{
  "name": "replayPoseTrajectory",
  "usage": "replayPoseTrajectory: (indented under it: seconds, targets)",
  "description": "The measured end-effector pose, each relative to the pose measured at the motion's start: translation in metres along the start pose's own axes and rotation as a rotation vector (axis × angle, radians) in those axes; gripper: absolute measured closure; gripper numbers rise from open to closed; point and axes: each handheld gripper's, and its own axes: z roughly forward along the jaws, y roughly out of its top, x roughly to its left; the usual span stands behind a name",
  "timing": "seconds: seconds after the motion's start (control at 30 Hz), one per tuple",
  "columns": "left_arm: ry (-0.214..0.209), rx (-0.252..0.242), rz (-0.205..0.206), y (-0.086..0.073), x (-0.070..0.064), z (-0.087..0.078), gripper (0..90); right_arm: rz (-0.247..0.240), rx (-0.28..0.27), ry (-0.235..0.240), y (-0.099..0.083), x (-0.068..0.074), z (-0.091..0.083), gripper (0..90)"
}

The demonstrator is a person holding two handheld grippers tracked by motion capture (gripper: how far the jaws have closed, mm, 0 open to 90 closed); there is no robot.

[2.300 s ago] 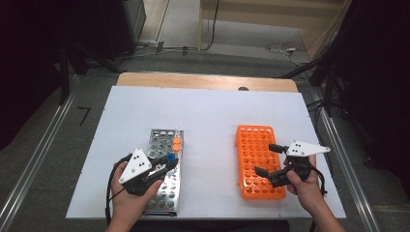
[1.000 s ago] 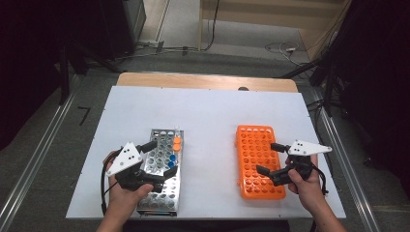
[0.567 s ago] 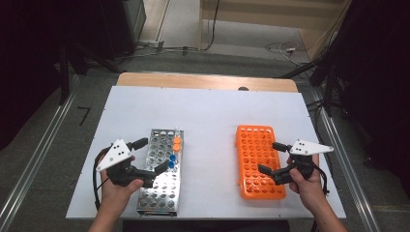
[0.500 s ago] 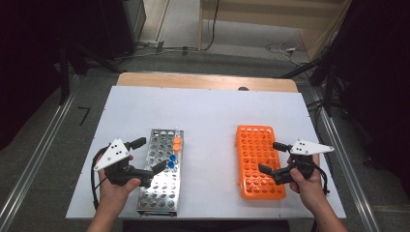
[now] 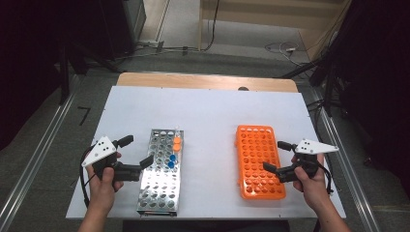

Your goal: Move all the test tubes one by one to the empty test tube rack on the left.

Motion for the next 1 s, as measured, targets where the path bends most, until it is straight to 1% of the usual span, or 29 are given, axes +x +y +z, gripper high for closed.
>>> replayPoseTrajectory:
  seconds: [0.13, 0.37, 0.43, 0.5, 0.6, 0.77, 0.93, 1.0]
  targets:
    - [0.005, 0.0, -0.011, -0.003, 0.007, -0.002, 0.0, 0.0, -0.01, -0.005, -0.003, -0.005, -0.004, 0.0]
    - [0.009, 0.001, -0.025, -0.015, 0.019, -0.005, 0.0, 0.009, 0.0, -0.035, -0.013, -0.018, -0.009, 0.0]
    - [0.009, -0.011, -0.036, -0.015, 0.021, -0.007, 0.0, 0.014, -0.001, -0.043, -0.016, -0.023, -0.01, 0.0]
    - [0.013, -0.021, -0.039, -0.015, 0.022, -0.009, 0.0, 0.021, -0.004, -0.05, -0.019, -0.027, -0.012, 0.0]
    - [0.013, -0.024, -0.043, -0.016, 0.022, -0.009, 0.0, 0.028, -0.003, -0.062, -0.023, -0.033, -0.013, 0.0]
    - [0.006, -0.021, -0.039, -0.017, 0.02, -0.008, 0.0, 0.04, -0.01, -0.089, -0.028, -0.04, -0.016, 0.0]
    - [0.006, -0.016, -0.035, -0.018, 0.019, -0.008, 0.0, 0.06, 0.002, -0.126, -0.034, -0.047, -0.016, 0.0]
    - [0.009, -0.009, -0.032, -0.019, 0.02, -0.007, 0.0, 0.07, -0.005, -0.13, -0.036, -0.05, -0.017, 0.0]
